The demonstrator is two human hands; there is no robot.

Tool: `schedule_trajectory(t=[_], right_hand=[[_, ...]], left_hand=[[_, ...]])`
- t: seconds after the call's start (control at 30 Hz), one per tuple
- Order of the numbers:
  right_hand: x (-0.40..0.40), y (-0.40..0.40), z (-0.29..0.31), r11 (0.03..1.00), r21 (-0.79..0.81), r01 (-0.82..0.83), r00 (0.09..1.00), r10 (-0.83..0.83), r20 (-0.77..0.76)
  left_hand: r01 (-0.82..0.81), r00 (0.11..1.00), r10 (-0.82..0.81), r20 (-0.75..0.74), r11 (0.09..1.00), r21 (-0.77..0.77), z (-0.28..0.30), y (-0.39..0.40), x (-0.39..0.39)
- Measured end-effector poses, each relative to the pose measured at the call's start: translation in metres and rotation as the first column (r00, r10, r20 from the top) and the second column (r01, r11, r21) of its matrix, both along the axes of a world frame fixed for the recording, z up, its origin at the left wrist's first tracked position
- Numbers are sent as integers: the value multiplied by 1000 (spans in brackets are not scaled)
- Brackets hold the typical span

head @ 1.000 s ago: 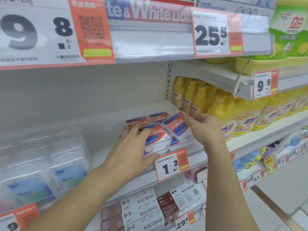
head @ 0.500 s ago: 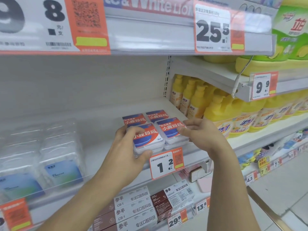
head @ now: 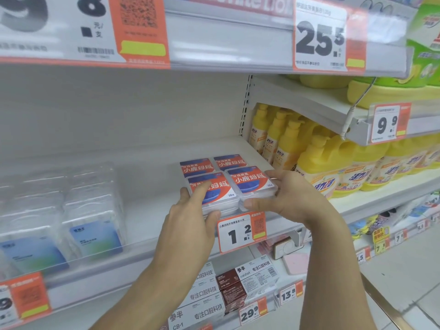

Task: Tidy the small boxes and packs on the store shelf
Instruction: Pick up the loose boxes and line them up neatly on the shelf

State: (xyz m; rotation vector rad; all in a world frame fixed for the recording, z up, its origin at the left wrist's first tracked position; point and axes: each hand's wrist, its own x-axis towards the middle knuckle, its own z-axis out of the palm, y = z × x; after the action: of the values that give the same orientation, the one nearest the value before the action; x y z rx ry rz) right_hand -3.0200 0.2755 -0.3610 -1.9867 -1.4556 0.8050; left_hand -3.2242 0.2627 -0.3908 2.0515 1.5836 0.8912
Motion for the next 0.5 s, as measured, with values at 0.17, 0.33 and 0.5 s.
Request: schedule_trajectory(t=[0.17, 0.33, 0.5], right_hand=[[4, 4, -5, 1000, 24, 12, 1000, -12, 7], [6, 4, -9, 996, 91, 15, 1000, -15, -5], [10, 1, -12, 983, 162, -85, 995, 91, -33]], left_hand=[[-4, 1000, 5, 15, 1000, -17, 0, 0, 0], [-1, 1000, 1, 13, 1000, -21, 0, 0, 0], [-5, 1000, 5, 7, 1000, -2, -1, -1, -1]])
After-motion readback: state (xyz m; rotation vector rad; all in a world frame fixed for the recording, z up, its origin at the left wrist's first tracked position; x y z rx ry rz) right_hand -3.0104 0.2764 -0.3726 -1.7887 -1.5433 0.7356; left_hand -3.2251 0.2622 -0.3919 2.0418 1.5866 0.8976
